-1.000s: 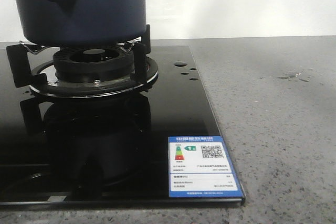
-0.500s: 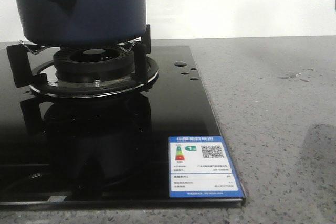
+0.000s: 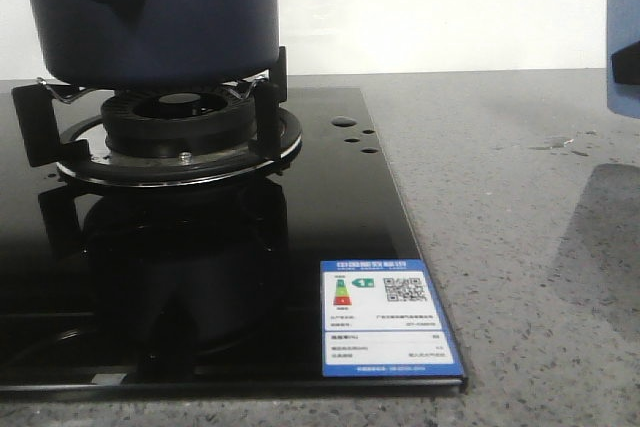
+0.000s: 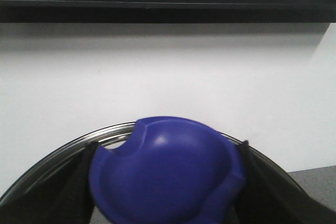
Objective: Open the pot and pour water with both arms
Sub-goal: 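Turn the cup upright and move it away from the pot, then lower the cup onto the counter and open the right gripper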
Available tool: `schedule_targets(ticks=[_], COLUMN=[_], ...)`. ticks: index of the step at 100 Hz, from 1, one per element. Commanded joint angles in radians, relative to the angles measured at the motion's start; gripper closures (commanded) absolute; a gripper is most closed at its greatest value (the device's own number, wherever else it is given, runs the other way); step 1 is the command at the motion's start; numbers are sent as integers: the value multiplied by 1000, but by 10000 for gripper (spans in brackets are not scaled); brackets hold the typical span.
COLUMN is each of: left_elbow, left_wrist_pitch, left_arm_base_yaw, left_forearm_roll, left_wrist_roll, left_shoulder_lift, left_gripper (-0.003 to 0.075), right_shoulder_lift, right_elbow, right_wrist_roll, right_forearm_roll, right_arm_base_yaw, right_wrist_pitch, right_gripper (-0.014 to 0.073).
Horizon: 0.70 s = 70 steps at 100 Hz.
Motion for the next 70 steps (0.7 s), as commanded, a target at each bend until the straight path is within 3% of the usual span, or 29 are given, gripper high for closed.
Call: schedule_targets(ticks=[1, 70], left_elbow=[-38, -38], left_wrist_pitch=[-126, -126], left_arm_base_yaw=[1, 1], left_forearm_roll=[3, 3], left_wrist_roll=[1, 1], left_shoulder_lift=[-29, -29], left_gripper=[351, 351], right_shoulder_lift=[2, 76], right_elbow=[-23, -21], right_wrist_roll=[-31, -61], right_forearm_roll=[64, 72], right_arm_base_yaw=[-7, -7], right_wrist_pitch=[-84, -64], right_gripper=[293, 292])
